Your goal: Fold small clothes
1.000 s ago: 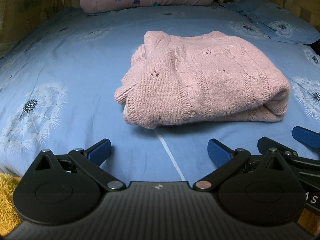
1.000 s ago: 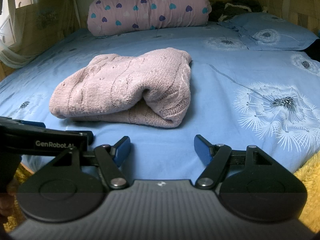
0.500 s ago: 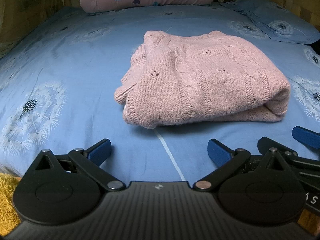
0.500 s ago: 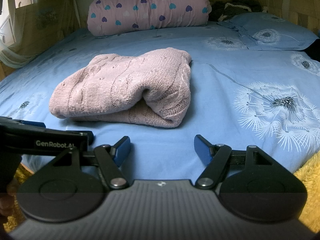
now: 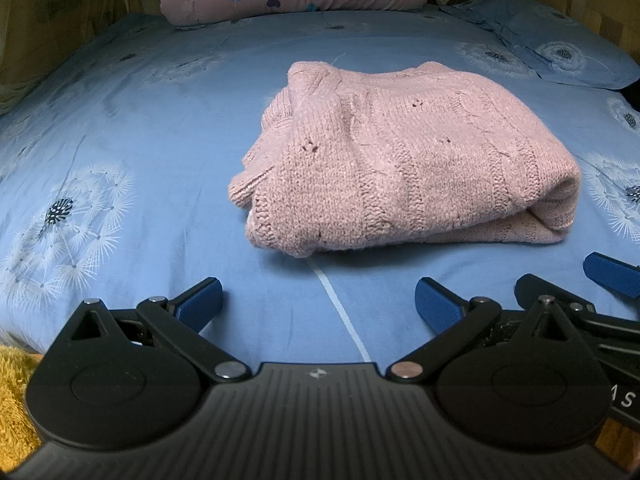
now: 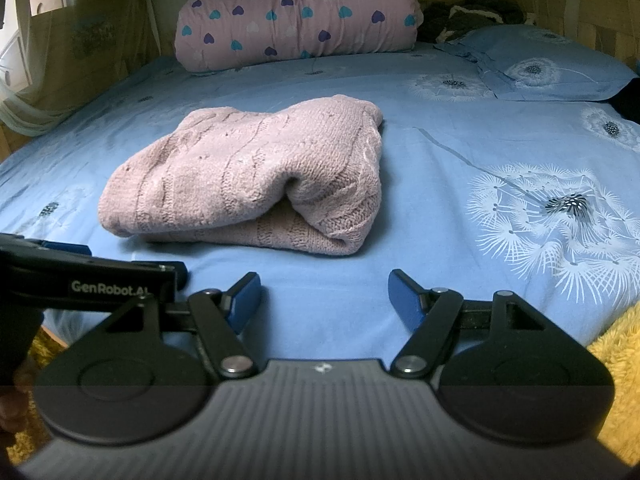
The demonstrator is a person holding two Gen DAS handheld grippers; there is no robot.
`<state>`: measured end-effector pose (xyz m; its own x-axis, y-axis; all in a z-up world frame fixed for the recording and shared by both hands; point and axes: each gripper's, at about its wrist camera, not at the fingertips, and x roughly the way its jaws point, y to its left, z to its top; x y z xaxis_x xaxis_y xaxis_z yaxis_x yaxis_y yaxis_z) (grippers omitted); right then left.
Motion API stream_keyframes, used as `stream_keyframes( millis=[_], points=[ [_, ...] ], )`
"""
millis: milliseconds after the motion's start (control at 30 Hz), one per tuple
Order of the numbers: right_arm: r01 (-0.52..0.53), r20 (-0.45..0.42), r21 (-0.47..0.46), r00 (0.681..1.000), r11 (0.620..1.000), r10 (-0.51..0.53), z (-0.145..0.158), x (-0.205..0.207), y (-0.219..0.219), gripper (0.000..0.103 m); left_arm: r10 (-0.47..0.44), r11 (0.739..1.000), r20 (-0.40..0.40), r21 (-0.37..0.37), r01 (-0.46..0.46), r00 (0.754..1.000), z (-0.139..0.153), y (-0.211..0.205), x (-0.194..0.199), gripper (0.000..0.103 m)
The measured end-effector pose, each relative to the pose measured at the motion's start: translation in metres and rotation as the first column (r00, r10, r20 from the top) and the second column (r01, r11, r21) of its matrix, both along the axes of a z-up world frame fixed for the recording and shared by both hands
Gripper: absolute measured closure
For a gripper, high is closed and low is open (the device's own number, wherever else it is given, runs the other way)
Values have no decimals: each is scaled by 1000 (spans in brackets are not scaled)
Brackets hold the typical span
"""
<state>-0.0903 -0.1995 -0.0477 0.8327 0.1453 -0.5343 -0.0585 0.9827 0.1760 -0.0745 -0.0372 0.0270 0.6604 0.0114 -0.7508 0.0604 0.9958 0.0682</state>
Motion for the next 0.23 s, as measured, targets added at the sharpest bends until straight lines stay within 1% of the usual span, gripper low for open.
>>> stream_keyframes(
  millis=[233],
  points=[
    [0, 0, 0, 1000, 1000, 0, 0, 0, 0, 31, 0, 1000, -1, -3, 0, 1000, -1, 0, 0, 0]
  ],
)
